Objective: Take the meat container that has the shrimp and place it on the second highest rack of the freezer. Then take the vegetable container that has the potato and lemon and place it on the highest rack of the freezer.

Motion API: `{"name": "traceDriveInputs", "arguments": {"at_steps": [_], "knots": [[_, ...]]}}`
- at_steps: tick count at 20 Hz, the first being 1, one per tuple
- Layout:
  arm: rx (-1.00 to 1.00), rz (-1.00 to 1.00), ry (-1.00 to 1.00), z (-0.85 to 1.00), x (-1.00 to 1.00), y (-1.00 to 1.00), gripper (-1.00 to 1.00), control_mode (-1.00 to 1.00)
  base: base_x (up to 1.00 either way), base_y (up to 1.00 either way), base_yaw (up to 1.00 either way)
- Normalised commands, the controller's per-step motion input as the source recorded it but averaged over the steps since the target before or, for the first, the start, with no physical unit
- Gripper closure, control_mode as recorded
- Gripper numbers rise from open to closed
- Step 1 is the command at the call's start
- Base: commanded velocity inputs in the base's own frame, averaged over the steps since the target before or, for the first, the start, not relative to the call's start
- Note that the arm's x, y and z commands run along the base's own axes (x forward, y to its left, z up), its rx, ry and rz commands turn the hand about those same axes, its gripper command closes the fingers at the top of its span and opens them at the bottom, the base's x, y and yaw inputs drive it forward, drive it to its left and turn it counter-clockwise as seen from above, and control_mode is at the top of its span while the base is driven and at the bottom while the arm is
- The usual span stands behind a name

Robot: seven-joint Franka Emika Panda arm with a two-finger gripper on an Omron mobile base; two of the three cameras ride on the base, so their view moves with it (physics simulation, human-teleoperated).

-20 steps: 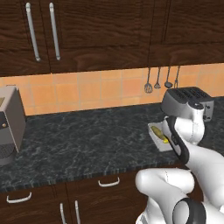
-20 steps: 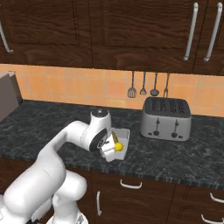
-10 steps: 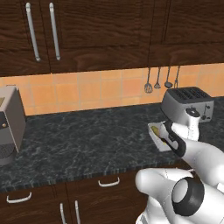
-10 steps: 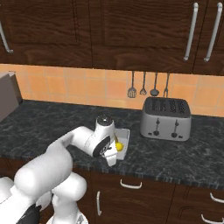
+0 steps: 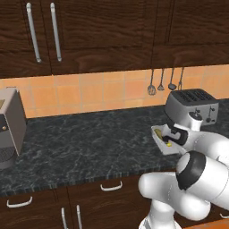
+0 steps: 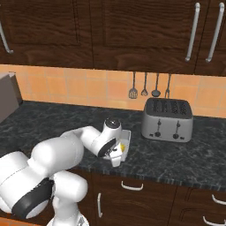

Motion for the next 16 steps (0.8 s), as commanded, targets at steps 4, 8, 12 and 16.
{"name": "traceDriveInputs", "arguments": {"at_steps": [4,8,12,16], "knots": [[0.0,0.0,0.08,-0.26,0.03,0.0,-1.0,-1.0,0.0,0.0,0.0],[0.0,0.0,0.04,-0.36,0.0,0.0,-1.0,-1.0,0.0,0.0,0.0],[0.0,0.0,0.01,-0.28,0.0,0.0,-1.0,-1.0,0.0,0.0,0.0],[0.0,0.0,0.0,-0.14,0.0,0.0,-1.0,-1.0,0.0,0.0,0.0]]}}
